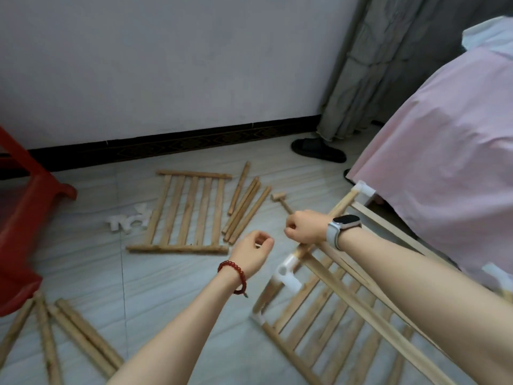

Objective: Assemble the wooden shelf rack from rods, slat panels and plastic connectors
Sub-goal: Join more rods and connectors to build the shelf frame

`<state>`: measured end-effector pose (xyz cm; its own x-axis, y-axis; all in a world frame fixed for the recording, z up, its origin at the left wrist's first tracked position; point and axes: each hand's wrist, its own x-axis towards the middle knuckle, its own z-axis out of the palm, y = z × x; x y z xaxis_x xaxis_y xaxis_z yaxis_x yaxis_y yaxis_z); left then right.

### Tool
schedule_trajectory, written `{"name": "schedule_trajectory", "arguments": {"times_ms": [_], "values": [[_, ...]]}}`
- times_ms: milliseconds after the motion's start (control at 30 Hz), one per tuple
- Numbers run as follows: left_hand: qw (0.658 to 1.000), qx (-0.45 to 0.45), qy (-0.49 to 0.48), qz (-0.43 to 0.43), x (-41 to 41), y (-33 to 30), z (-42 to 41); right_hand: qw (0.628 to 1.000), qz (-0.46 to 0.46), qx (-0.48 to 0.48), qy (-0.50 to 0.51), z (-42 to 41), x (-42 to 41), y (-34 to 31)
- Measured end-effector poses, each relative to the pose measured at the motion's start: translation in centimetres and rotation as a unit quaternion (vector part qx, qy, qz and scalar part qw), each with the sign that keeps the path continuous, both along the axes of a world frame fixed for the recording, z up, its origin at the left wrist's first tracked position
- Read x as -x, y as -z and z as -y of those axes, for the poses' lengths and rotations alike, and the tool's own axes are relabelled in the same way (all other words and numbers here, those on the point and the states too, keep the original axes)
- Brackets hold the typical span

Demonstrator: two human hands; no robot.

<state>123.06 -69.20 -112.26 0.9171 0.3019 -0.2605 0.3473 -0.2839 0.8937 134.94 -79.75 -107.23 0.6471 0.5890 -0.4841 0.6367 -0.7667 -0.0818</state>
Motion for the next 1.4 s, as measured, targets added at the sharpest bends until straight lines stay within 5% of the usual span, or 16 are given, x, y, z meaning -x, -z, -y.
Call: {"name": "schedule_trajectory", "arguments": {"times_ms": [200,333,467,700,900,1067,1400], "values": [[0.967,-0.214,-0.1,-0.099,0.9,3.8,-9.2,0.992,-0.02,-0.112,0.049,-8.7,1.5,2.5],[0.933,-0.273,-0.12,-0.201,3.2,9.1,-12.5,0.979,-0.091,-0.1,0.152,-14.7,2.8,8.6],[0.917,-0.284,-0.097,-0.263,5.1,15.8,-14.4,0.923,-0.138,-0.177,0.312,-18.3,2.5,15.2],[0.883,-0.318,-0.039,-0.342,7.4,24.9,-14.5,0.868,0.025,-0.199,0.454,-18.4,0.1,25.5],[0.878,-0.33,-0.036,-0.345,7.4,26.1,-14.4,0.884,0.104,-0.183,0.417,-18.4,-1.8,29.2],[0.874,-0.321,-0.022,-0.364,7.5,26.3,-14.7,0.865,0.05,-0.164,0.472,-19.0,-2.0,29.7],[0.88,-0.265,0.046,-0.391,6.9,24.1,-16.4,0.796,-0.072,-0.294,0.524,-16.0,5.9,25.6]]}}
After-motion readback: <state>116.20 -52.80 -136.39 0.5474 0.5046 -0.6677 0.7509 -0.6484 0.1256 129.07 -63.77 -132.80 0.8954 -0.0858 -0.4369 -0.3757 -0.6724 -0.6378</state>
